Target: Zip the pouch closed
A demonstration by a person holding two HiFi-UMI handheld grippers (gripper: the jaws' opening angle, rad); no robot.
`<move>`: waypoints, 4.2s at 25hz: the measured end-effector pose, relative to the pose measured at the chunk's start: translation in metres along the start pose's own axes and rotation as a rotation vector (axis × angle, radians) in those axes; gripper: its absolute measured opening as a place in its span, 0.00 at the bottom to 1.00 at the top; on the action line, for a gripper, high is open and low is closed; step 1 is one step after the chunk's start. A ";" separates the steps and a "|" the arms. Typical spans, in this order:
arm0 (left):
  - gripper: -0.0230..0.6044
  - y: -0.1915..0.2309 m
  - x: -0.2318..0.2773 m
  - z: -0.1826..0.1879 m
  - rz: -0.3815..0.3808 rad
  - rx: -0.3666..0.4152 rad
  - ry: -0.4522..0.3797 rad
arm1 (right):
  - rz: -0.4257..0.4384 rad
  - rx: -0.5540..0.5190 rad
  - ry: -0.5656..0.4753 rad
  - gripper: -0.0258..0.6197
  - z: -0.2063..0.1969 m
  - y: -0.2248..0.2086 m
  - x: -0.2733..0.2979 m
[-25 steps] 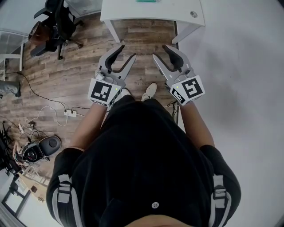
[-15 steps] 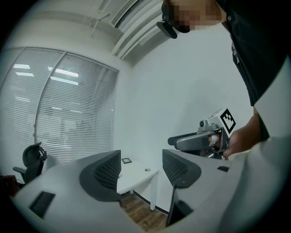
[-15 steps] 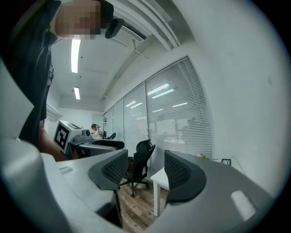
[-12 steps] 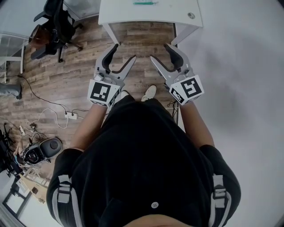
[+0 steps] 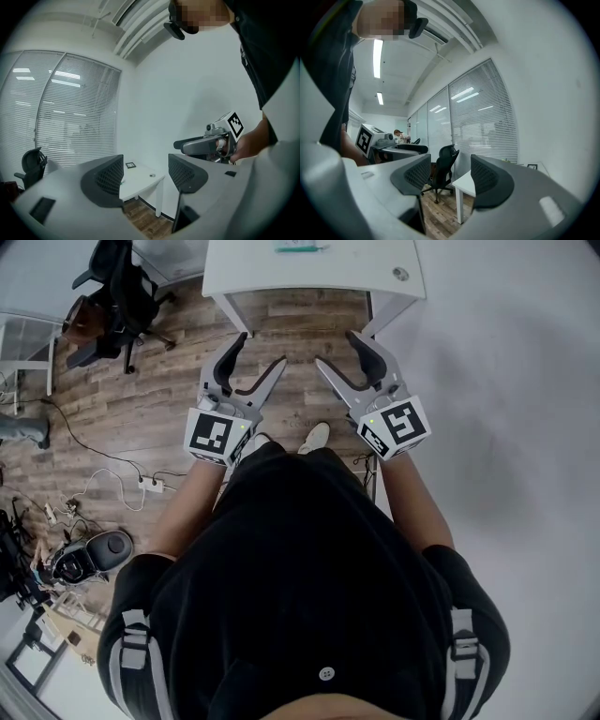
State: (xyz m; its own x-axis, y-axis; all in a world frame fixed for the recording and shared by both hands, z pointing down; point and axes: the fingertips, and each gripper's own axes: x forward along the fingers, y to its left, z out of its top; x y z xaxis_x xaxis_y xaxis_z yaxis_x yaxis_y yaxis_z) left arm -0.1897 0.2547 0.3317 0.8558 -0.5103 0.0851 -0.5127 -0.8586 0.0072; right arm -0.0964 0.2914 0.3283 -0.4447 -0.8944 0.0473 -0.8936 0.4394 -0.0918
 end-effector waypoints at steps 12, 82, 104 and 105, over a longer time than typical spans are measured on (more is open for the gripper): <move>0.50 -0.026 0.043 -0.009 0.039 -0.017 0.052 | 0.042 0.026 -0.003 0.46 -0.004 -0.051 -0.018; 0.47 0.274 0.316 -0.037 0.053 -0.091 0.085 | 0.092 0.035 0.192 0.43 -0.040 -0.300 0.308; 0.44 0.291 0.430 -0.065 0.259 -0.099 0.177 | 0.281 0.096 0.266 0.42 -0.091 -0.418 0.348; 0.44 0.290 0.432 -0.069 0.260 -0.099 0.184 | 0.284 0.095 0.276 0.42 -0.095 -0.421 0.350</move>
State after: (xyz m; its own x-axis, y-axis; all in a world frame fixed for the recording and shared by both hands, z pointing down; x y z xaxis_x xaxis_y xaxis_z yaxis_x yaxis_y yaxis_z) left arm 0.0264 -0.2117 0.4392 0.6729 -0.6868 0.2748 -0.7245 -0.6869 0.0577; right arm 0.1185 -0.1989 0.4782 -0.6840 -0.6773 0.2708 -0.7292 0.6444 -0.2301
